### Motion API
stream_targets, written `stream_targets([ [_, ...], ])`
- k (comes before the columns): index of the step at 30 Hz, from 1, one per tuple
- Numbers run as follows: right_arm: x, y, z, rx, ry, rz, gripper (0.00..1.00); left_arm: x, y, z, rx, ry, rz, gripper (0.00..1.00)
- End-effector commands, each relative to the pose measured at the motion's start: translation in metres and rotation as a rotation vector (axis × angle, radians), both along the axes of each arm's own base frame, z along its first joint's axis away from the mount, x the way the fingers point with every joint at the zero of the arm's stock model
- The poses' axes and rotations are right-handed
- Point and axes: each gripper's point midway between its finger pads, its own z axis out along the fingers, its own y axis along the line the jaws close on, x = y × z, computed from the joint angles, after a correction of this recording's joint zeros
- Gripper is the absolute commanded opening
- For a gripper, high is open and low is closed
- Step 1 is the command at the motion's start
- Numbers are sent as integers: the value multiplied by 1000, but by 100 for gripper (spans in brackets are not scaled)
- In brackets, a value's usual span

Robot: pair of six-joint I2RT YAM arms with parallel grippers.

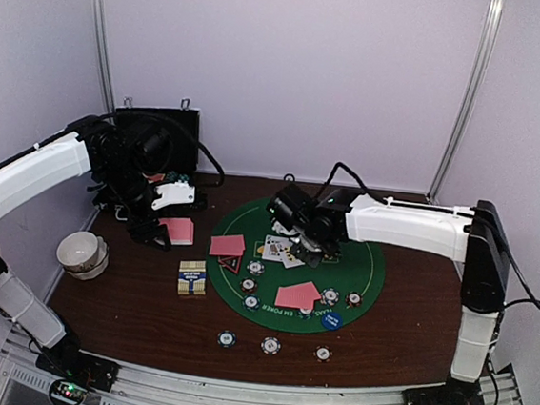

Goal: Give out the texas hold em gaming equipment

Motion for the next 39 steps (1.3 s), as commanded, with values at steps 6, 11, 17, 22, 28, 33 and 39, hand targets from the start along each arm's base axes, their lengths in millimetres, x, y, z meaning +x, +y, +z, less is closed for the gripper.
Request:
stream_targets([
  [6, 22, 12, -41, -334, -176, 124, 0, 1, -1, 11, -21, -21, 4, 0],
  [11, 20, 21, -57, -338, -160, 158, 0, 0, 0, 10, -16, -20, 3, 0],
  [17, 18, 17, -69, -368, -146, 156, 44, 0, 0, 10, -21, -20, 2, 0],
  [22, 18, 8, -68, -344, -139, 120, 56, -1, 0, 11, -22, -17, 1, 0],
  [28, 15, -7, -73, -355, -104, 104, 58, -4, 0, 11, -26, -9, -2, 0],
  [33, 18, -23, -76, -301, -52, 39, 61, -5, -1, 11, -29, 0, -3, 0],
  [39, 16, -26, -70, -237, 8, 24, 65, -5, -1, 11, -30, 5, -5, 0],
])
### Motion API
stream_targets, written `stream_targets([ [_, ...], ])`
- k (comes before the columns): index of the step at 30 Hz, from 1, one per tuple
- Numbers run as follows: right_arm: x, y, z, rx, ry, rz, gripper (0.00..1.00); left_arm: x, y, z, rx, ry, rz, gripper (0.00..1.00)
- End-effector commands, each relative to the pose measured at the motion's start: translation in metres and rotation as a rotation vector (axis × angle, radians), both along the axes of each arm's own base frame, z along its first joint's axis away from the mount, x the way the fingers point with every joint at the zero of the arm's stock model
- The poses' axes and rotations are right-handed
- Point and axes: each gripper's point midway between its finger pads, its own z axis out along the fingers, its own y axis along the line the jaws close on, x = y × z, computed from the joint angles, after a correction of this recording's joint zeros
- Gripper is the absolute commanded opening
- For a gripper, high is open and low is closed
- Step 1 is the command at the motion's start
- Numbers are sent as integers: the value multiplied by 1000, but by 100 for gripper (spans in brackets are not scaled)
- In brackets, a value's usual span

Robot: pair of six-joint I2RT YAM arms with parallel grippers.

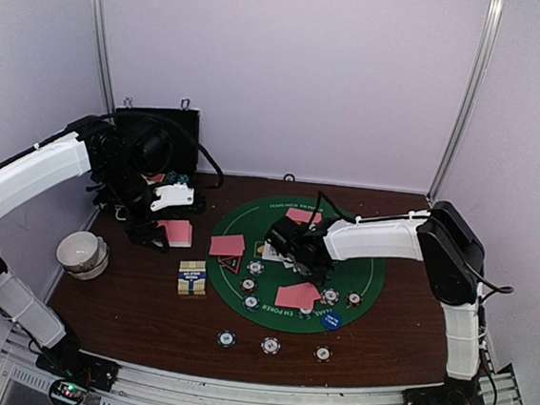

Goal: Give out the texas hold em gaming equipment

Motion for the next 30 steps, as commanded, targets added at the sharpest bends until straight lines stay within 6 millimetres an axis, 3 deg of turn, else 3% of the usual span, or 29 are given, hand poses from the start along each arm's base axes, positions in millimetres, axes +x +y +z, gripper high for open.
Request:
stream_targets([
  [1, -5, -1, 21, 87, 27, -34, 66, -1, -4, 13, -41, -13, -3, 0],
  [4, -3, 1, 37, 142, 4, -63, 67, -1, -4, 14, -43, -12, -2, 0],
  [9, 14, -1, 90, 391, -66, -176, 69, -1, -4, 13, -39, -8, -2, 0],
  [11, 16, -1, 108, 506, -60, -209, 76, -1, -3, 13, -36, -10, -1, 0],
  [16, 12, 1, 133, 752, 17, -299, 77, -1, -5, 13, -42, -3, -5, 0],
  [20, -8, 39, 153, 1070, 207, -311, 87, -1, -7, 13, -50, 2, -5, 0],
  [25, -38, 94, 163, 1394, 537, -399, 98, 1, -10, 15, -61, -4, -6, 0],
  [30, -61, 131, 175, 1599, 765, -470, 99, 4, -12, 15, -70, -13, 1, 0],
])
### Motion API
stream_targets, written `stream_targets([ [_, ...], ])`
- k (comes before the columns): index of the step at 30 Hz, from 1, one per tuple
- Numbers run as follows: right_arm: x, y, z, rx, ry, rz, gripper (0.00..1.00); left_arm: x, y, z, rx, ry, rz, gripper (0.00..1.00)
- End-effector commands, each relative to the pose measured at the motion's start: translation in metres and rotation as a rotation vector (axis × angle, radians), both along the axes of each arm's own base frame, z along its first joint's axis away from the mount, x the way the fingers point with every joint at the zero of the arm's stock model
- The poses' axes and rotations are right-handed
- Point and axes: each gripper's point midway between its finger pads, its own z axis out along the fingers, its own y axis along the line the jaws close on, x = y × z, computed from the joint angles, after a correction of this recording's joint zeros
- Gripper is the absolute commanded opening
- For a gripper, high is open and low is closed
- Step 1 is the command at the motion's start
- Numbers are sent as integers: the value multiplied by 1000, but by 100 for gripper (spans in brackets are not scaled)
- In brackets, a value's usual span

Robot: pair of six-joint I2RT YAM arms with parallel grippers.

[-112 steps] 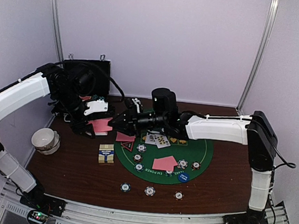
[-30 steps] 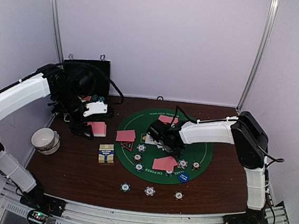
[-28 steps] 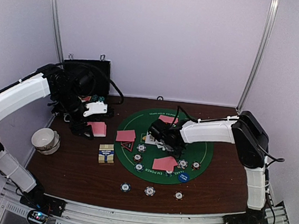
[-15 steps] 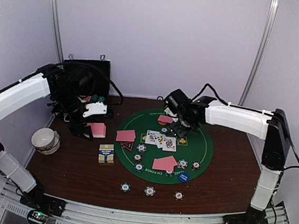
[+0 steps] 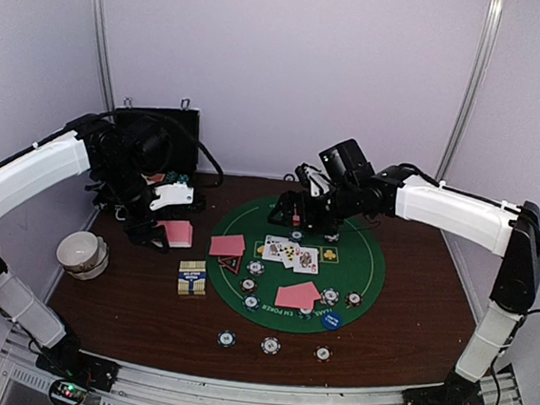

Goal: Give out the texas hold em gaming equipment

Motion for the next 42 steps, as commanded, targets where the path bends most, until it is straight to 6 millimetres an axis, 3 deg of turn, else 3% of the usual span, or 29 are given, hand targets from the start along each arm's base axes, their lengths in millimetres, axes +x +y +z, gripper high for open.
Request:
stream_targets([
  [1, -32, 47, 26, 312, 220, 40, 100, 9, -10, 12, -56, -34, 8, 0],
  [7, -58, 97, 37, 449, 306, 108, 100, 13, -13, 11, -63, -37, 13, 0],
  [11, -72, 128, 34, 513, 359, 146, 99, 15, -15, 13, -68, -39, 17, 0],
  [19, -90, 163, 21, 560, 426, 191, 92, 14, -16, 10, -72, -28, 19, 0],
  [28, -91, 169, 30, 642, 447, 200, 88, 13, -17, 10, -74, -28, 11, 0],
  [38, -100, 143, 0, 523, 496, 168, 85, 14, -15, 13, -72, -43, 10, 0],
  [42, -95, 135, 8, 543, 472, 151, 84, 14, -14, 14, -71, -47, 10, 0],
])
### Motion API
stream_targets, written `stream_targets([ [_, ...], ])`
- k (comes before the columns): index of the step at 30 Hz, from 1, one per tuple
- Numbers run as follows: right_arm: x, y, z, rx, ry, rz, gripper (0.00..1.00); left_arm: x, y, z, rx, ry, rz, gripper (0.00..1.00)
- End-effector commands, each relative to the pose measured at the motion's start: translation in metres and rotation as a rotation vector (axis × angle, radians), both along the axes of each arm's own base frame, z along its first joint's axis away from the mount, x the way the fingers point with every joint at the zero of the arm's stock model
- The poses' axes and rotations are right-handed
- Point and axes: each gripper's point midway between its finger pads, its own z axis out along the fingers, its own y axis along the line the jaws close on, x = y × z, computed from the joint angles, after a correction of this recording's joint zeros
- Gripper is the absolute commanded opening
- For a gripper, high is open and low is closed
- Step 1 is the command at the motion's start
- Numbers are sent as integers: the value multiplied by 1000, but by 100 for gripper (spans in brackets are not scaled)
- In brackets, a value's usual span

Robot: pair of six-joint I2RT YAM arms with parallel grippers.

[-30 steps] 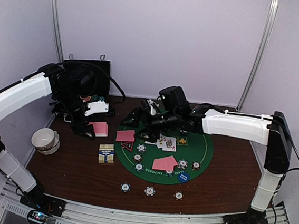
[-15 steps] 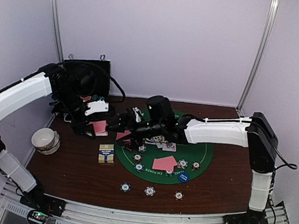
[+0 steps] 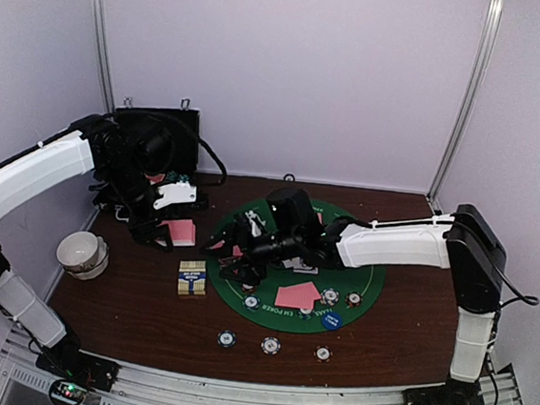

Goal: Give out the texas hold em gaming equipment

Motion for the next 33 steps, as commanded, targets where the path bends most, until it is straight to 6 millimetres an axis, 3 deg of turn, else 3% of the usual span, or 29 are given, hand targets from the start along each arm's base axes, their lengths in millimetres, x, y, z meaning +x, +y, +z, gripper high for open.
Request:
stream_targets([
  [1, 4, -11, 40, 67, -67, -16, 84, 8, -9, 17, -55, -56, -7, 0],
  [6, 7, -8, 65, 133, -94, -26, 83, 8, -9, 18, -57, -58, -5, 0],
  [11, 8, 5, 75, 180, -88, -17, 80, 6, -9, 18, -63, -53, -7, 0],
  [19, 5, 43, 76, 229, -67, 35, 74, 4, -10, 21, -73, -52, -10, 0],
  [33, 15, 71, 72, 292, -30, 33, 70, 0, -11, 24, -88, -44, -15, 0],
])
